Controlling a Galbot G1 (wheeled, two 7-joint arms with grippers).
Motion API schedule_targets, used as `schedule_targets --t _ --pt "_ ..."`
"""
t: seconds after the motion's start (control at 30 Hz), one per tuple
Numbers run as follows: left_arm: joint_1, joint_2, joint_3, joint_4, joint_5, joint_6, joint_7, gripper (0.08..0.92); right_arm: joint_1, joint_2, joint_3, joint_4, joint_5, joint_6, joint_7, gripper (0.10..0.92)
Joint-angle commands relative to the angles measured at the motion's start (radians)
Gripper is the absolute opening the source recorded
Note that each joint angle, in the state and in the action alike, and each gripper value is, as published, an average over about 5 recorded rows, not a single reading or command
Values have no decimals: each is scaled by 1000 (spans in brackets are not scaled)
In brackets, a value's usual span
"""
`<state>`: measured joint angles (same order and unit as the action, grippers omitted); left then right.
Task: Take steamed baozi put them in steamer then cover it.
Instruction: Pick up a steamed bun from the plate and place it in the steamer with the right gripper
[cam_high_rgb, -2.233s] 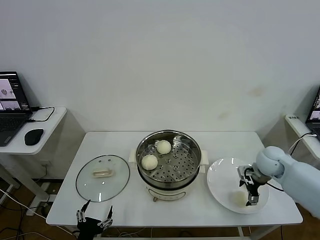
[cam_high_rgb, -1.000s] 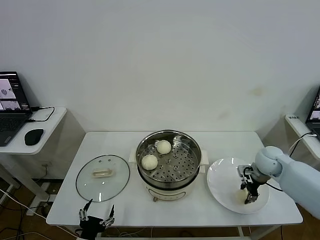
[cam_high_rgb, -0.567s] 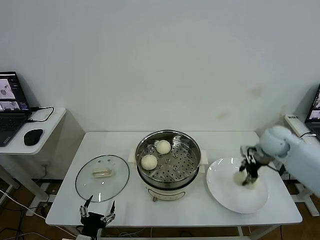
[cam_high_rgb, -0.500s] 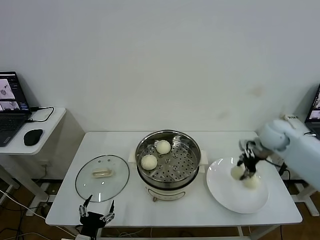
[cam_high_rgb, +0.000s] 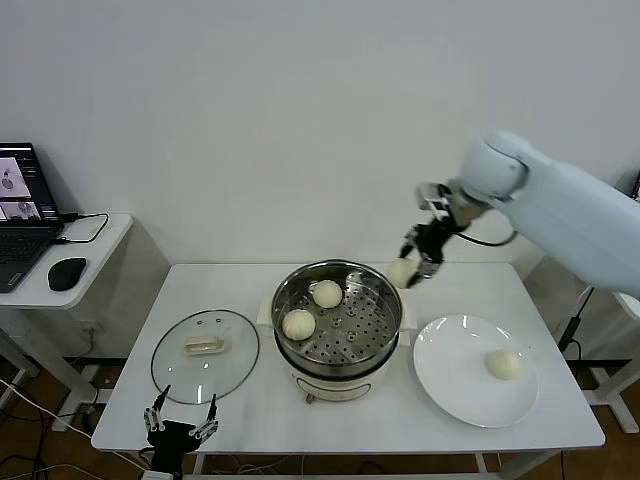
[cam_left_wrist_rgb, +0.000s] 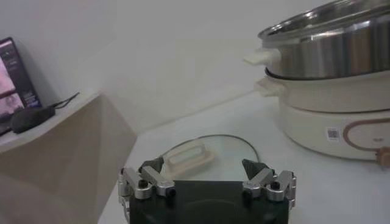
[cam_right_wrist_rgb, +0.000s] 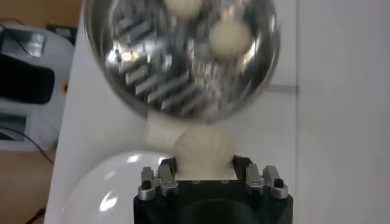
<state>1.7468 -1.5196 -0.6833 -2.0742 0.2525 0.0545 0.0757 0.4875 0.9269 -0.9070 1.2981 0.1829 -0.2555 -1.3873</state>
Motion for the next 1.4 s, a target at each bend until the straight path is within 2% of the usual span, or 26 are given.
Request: schedule_targets --t 0.03,0.17,0.4,0.67,1.07,1.4 --pt "6 -6 -7 -13 6 -14 -24 823 100 182 -93 -12 -22 358 -7 585" --pt "17 -15 -5 -18 7 -20 -29 823 60 184 -120 35 -71 456 27 585" --pt "29 -23 -5 -24 14 -24 -35 823 -9 233 -117 26 -248 666 104 585" --pt "25 -28 -5 -25 13 -23 -33 823 -78 238 -155 78 -372 782 124 590" --pt "5 -27 -12 -2 6 -20 -25 823 -129 225 -158 127 -505 865 85 591" --pt "-6 -30 -1 6 7 -18 -19 823 -133 182 -162 221 -481 842 63 594"
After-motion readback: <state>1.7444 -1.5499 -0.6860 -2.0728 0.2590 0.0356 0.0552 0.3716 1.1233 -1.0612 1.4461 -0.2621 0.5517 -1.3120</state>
